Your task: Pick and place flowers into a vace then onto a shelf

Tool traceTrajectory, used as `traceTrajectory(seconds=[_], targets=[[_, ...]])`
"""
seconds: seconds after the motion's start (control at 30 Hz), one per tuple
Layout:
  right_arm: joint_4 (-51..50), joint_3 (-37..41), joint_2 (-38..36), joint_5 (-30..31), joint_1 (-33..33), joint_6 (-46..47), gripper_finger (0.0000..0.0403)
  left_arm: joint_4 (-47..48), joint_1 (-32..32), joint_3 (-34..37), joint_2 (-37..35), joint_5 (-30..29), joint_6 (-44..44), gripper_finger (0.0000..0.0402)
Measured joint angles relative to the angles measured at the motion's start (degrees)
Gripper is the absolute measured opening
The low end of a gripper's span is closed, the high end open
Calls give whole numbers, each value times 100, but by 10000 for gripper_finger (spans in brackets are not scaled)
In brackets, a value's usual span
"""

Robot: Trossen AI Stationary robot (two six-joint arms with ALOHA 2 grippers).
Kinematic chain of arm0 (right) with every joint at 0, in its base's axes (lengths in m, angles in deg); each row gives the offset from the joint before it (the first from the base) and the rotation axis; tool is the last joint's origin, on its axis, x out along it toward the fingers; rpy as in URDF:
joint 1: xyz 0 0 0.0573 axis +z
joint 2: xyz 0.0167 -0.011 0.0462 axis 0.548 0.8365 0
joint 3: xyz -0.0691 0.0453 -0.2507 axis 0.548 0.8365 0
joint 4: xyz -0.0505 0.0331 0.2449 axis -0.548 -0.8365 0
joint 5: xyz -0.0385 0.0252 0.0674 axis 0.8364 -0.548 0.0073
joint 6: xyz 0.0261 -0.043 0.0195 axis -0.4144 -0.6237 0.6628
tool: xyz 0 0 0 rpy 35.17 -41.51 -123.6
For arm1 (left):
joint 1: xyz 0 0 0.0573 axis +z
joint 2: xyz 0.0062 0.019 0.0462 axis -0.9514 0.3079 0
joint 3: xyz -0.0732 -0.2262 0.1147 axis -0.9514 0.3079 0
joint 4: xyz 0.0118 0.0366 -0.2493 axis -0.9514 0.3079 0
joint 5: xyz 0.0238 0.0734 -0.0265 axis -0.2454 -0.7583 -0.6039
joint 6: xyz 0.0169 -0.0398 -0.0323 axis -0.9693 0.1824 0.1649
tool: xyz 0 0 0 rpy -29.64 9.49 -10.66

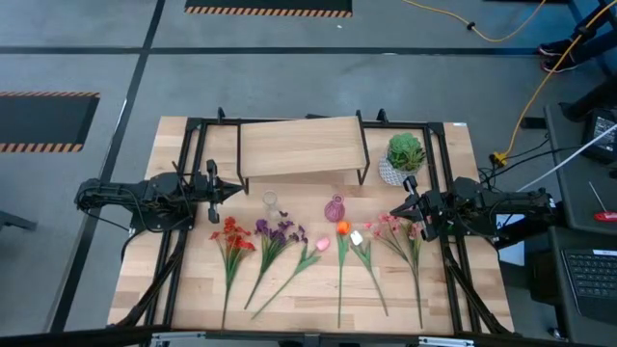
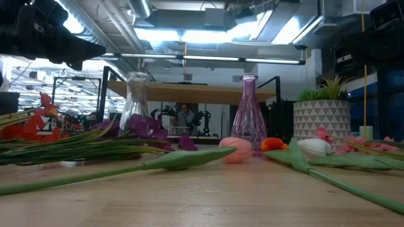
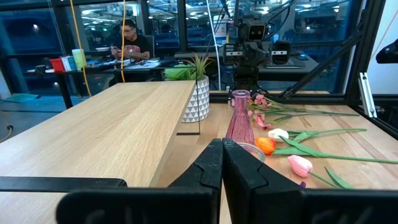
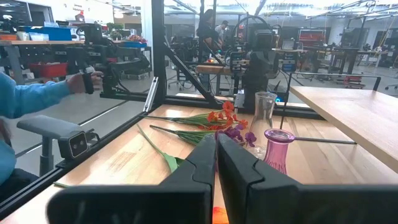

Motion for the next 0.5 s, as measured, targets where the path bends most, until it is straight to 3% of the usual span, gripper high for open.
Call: traceTrajectory(seconds=[0.5], targets=[[42, 0, 2, 129, 2, -2, 20, 0, -1, -2, -1, -24, -1, 4]])
